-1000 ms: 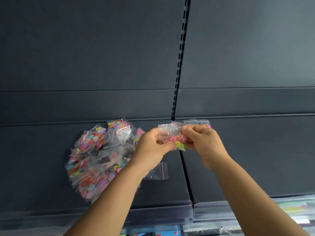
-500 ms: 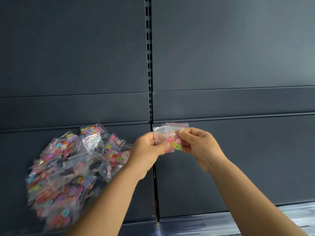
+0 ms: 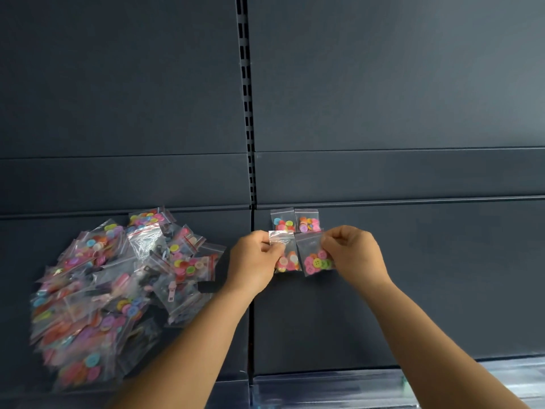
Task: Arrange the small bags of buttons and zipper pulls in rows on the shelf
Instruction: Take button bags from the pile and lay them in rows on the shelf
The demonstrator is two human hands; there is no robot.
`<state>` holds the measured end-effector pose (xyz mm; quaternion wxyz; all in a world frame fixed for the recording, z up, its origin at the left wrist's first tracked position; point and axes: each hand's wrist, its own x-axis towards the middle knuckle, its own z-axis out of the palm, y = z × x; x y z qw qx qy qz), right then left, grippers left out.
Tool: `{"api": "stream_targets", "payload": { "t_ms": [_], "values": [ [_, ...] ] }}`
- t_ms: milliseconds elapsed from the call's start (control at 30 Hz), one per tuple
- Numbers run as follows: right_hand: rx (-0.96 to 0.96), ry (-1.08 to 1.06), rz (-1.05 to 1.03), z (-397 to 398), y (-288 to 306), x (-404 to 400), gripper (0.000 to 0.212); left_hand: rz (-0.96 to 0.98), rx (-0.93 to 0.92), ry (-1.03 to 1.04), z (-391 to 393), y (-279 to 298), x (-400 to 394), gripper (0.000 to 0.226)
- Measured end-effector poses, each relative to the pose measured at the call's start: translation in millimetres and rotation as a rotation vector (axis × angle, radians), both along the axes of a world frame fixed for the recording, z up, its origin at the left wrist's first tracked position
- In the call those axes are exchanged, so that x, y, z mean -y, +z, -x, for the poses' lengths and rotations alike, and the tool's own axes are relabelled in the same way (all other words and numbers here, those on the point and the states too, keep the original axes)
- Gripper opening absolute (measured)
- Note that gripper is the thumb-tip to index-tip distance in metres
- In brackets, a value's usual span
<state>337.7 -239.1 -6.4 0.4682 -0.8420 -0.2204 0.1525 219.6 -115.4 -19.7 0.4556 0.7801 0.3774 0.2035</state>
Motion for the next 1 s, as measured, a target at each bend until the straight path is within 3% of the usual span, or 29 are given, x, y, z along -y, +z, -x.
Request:
{"api": "stream_targets", "payload": {
  "t_ms": [200, 333, 467, 1000],
  "values": [
    [0.27, 0.135, 0.174, 2.4, -3.5, 4.7, 0.036, -0.37, -0.199, -0.005, 4.1, -3.9, 1.2, 0.054],
    [0.452, 0.359, 0.198, 10.3, -3.7, 10.0, 0.019, -0.59, -0.177, -0.166, 10.0, -7.0, 5.5, 0.037],
    [0.497, 0.441, 0.258, 13.0, -10.7, 9.0, 0.017, -0.596, -0.19, -0.271, 9.6, -13.7, 7.9, 0.032],
    [0.513, 0.357, 0.276, -0.3, -16.4, 1.1, 0.019, -0.63, -0.218, -0.308, -6.2, -15.7, 7.6, 0.037]
  ]
}}
